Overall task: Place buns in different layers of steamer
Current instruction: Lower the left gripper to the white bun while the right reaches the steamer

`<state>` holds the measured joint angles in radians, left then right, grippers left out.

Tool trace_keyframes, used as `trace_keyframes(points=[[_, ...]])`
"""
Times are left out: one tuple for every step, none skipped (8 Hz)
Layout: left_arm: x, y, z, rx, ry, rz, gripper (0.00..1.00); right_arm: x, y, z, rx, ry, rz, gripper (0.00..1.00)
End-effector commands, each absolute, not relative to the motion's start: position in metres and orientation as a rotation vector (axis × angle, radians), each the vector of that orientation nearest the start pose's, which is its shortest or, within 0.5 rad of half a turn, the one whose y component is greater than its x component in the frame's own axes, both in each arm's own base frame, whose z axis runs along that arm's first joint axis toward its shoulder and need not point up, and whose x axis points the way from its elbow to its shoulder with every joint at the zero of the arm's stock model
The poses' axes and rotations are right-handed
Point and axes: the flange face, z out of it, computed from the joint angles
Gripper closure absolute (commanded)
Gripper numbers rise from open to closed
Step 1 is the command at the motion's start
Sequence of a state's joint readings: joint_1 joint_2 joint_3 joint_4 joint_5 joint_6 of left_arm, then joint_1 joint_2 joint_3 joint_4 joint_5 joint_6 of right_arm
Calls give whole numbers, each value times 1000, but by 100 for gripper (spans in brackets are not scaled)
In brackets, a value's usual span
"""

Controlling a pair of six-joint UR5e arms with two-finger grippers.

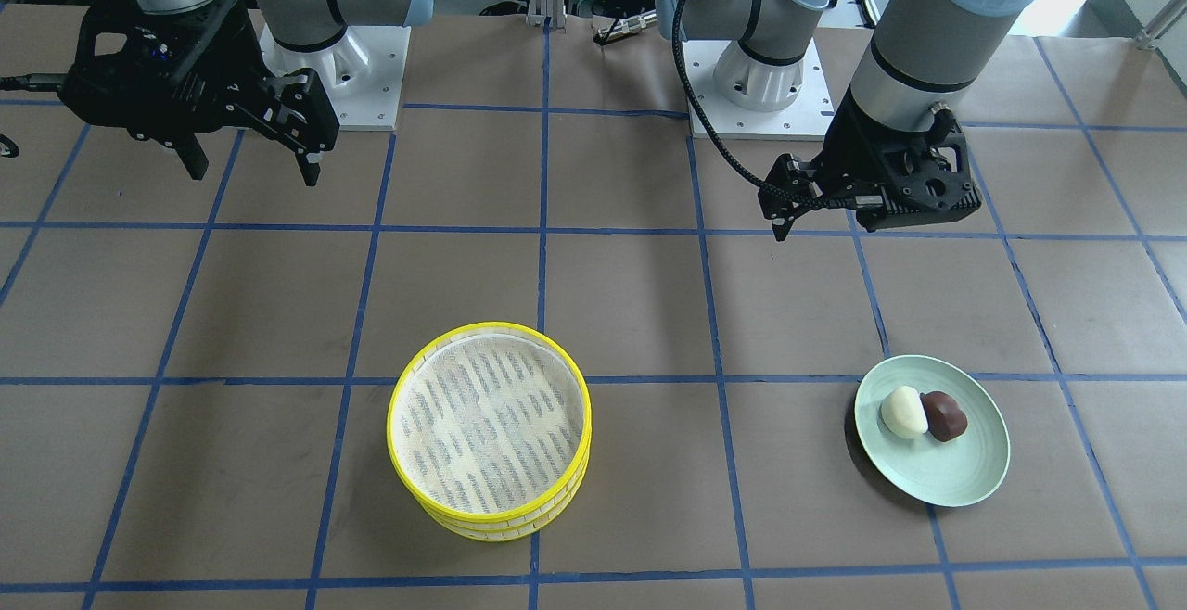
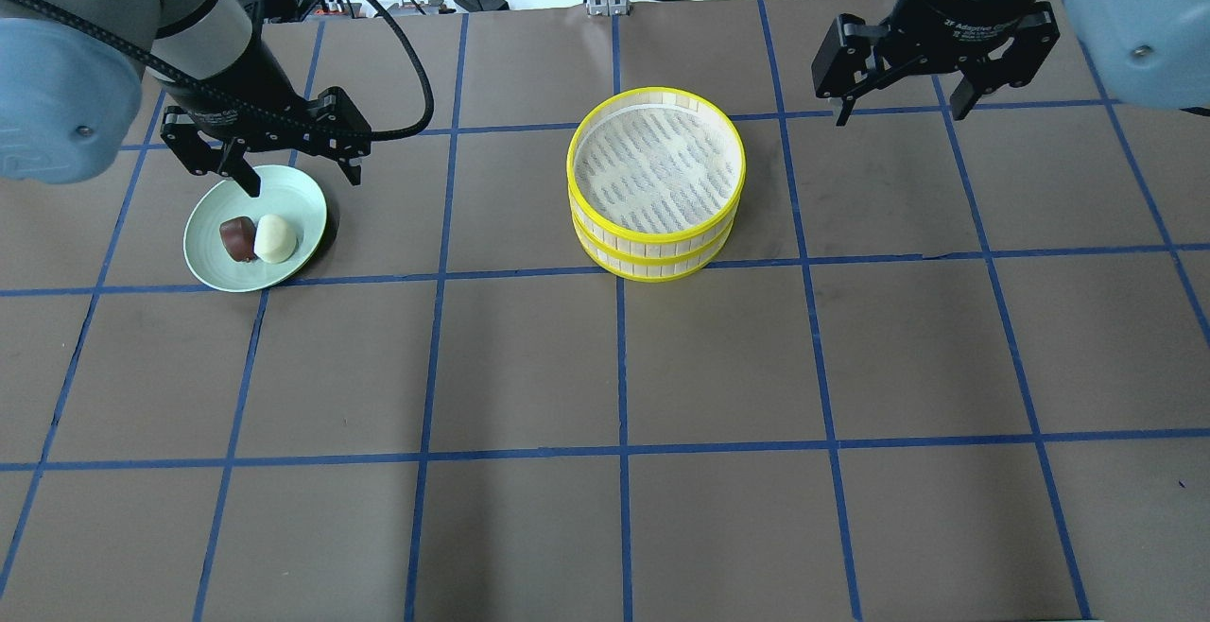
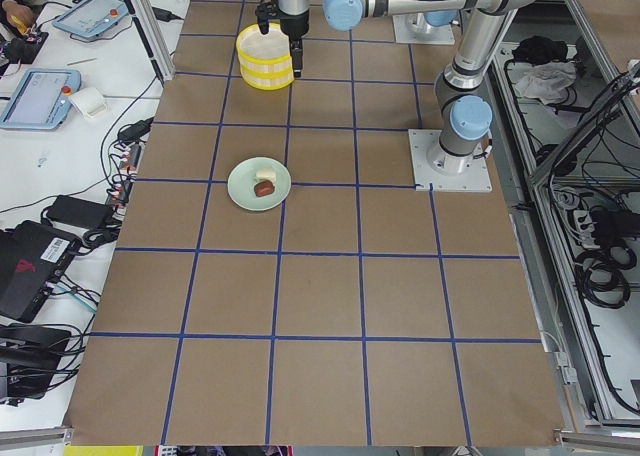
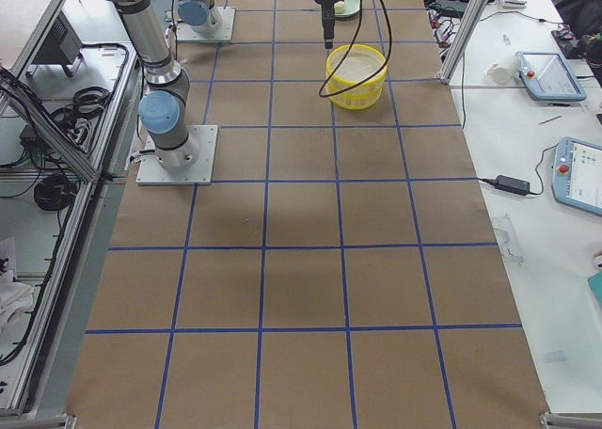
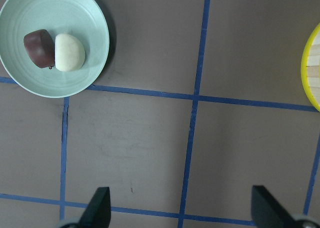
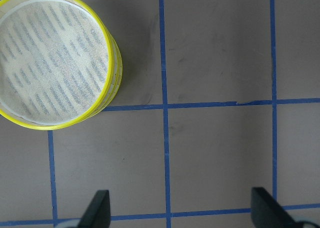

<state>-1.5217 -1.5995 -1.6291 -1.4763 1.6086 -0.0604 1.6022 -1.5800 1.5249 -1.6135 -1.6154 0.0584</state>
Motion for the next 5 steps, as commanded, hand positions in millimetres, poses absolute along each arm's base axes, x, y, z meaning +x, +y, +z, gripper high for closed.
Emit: trace_keyframes(points=[[-102, -509, 453, -178, 3097, 2, 0, 144, -493, 516, 57, 3176, -157, 0], [-92, -511, 453, -194, 3091, 5, 0, 144, -493, 516, 43, 3181, -157, 0], [-79, -513, 451, -168, 3090, 15, 0, 144, -493, 512, 54, 3175, -147, 0], [-56, -519, 450, -189, 3087, 8, 0, 144, -492, 514, 62, 3175, -154, 0], [-30, -525, 441, -189, 3091, 35, 0, 146, -498, 505, 63, 3172, -132, 0]])
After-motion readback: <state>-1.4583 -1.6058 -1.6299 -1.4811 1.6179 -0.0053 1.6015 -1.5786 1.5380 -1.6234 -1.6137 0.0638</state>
